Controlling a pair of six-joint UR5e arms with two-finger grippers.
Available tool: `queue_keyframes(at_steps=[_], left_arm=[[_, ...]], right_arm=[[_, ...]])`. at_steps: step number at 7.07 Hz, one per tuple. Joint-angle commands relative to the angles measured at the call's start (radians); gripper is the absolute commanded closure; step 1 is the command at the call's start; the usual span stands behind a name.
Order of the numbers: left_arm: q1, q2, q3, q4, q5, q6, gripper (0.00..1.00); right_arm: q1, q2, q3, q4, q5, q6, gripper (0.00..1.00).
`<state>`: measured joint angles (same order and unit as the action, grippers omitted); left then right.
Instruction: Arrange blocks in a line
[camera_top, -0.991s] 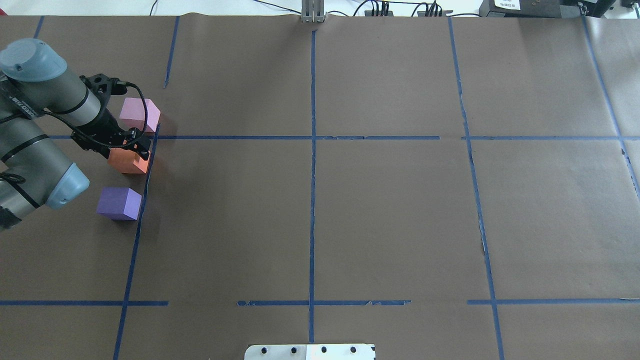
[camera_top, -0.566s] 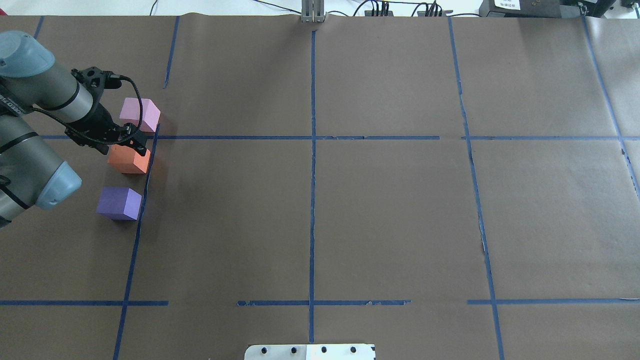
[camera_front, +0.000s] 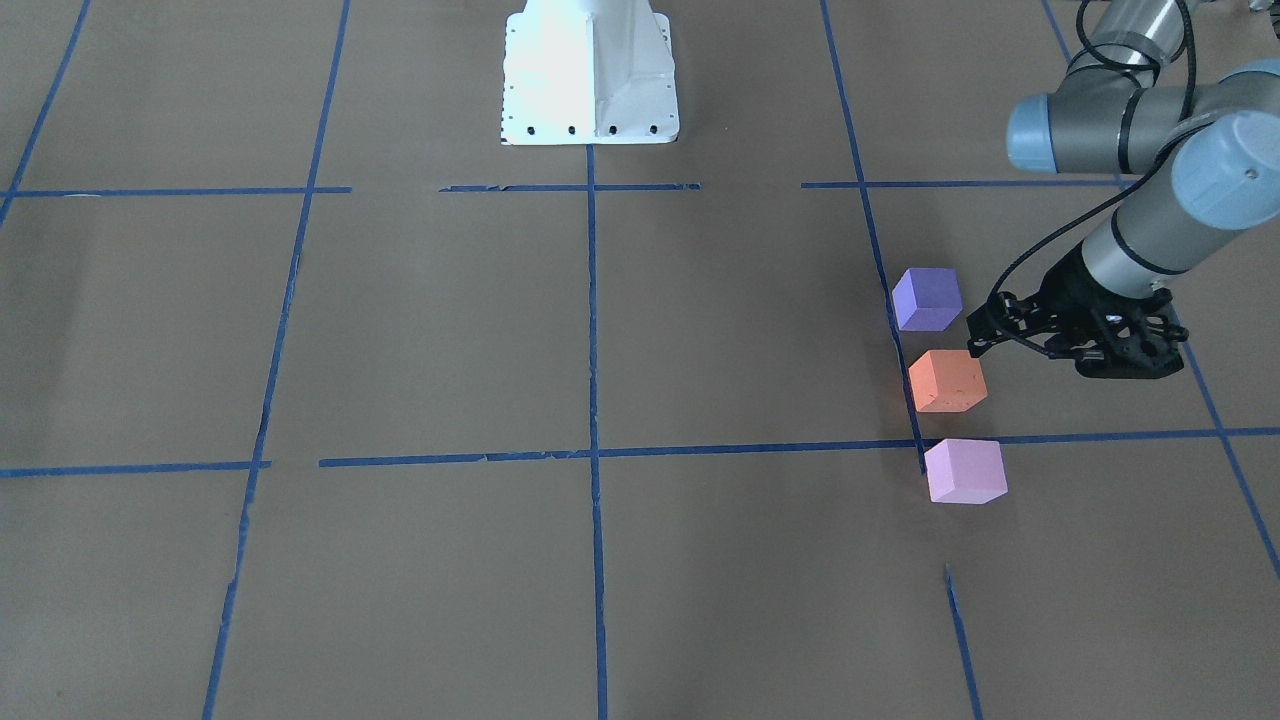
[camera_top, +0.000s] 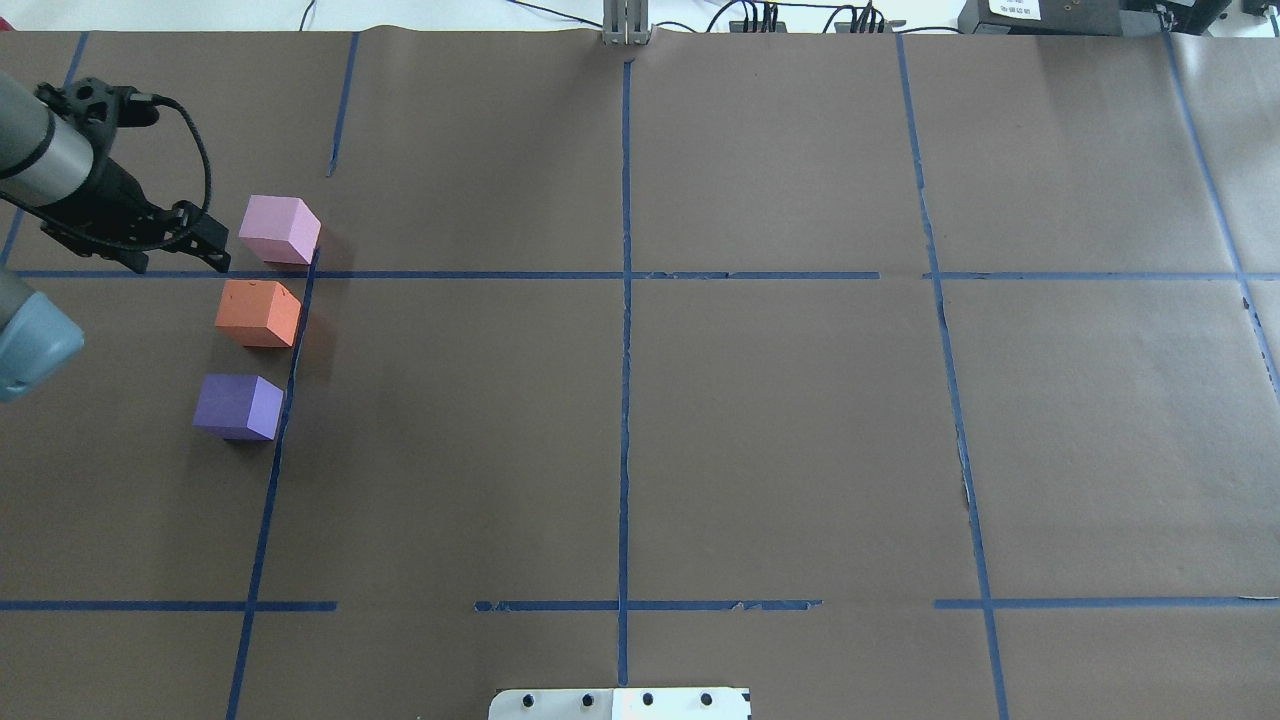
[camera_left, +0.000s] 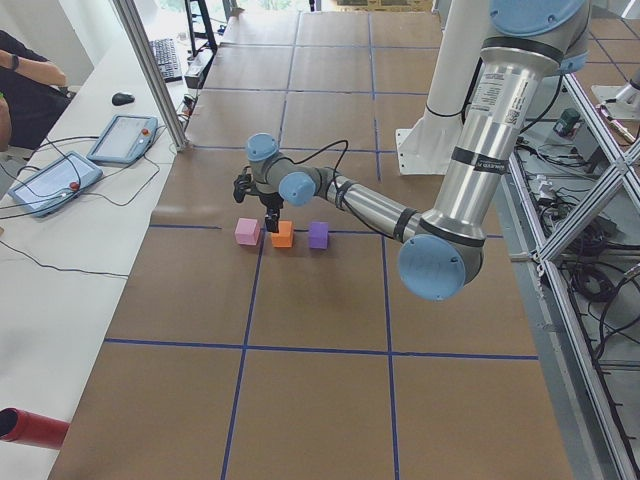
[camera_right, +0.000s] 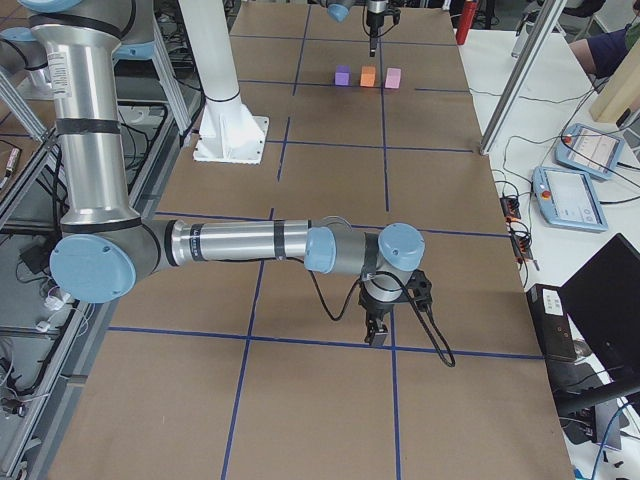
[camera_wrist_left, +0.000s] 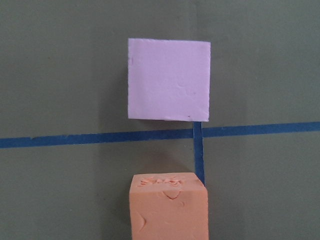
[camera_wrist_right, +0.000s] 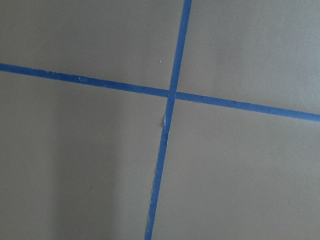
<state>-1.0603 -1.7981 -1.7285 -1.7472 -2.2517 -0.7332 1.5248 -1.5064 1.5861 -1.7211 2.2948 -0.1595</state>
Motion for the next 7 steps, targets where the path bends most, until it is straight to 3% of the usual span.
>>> queue_keyframes(at_steps=[1,3,7], left_arm=[[-0.119,0.107,-0.045,0.002,-0.002,0.120,0.00],[-0.260,0.199,-0.020,-0.003,-0.017,0.416,0.00],[-0.467,0.255,0.139,-0.003,-0.126,0.693,0.00]], right_arm=[[0.000,0.000,0.000,0.000,0.000,0.000,0.00],[0.000,0.000,0.000,0.000,0.000,0.000,0.00],[0.000,0.000,0.000,0.000,0.000,0.000,0.00]])
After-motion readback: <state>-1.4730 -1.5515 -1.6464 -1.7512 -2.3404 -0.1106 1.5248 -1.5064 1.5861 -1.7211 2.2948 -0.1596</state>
